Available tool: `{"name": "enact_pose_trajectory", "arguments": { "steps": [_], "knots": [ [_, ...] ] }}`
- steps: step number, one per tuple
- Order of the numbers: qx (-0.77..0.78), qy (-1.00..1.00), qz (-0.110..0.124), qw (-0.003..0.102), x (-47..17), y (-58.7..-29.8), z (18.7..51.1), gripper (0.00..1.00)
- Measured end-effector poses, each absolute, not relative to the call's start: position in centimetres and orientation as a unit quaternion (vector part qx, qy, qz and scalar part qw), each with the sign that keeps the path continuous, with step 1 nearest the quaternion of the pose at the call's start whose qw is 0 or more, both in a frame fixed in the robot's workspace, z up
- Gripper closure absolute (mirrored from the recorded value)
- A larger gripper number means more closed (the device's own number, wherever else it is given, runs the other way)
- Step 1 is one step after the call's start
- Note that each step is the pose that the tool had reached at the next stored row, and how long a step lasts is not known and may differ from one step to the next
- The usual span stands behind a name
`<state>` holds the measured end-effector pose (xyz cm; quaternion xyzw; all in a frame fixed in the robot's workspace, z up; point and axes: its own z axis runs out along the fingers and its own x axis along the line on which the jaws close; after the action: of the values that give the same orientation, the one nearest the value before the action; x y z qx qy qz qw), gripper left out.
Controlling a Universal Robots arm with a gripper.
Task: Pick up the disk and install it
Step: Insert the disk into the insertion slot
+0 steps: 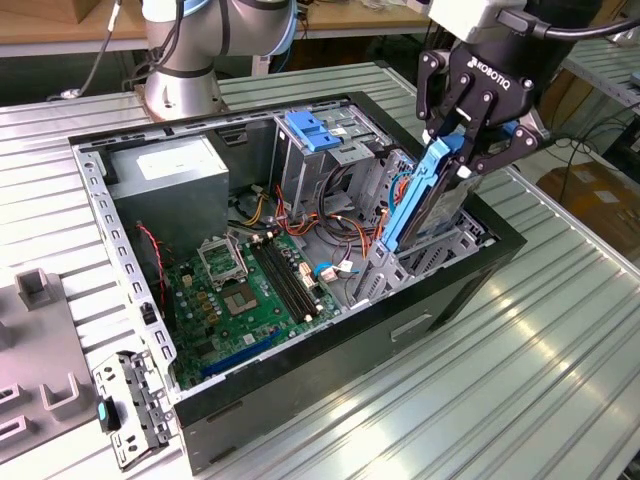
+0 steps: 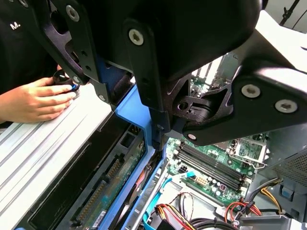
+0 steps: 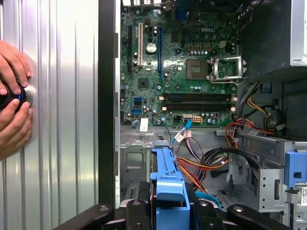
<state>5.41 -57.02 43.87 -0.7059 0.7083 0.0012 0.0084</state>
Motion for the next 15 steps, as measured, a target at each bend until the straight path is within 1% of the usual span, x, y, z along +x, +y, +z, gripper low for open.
{"name": "enact_pose_trajectory", "arguments": {
  "steps": [15],
  "knots": [
    [-0.706, 0.708, 0.001, 0.008, 5.4, -57.1, 40.4, 0.63]
  ]
}}
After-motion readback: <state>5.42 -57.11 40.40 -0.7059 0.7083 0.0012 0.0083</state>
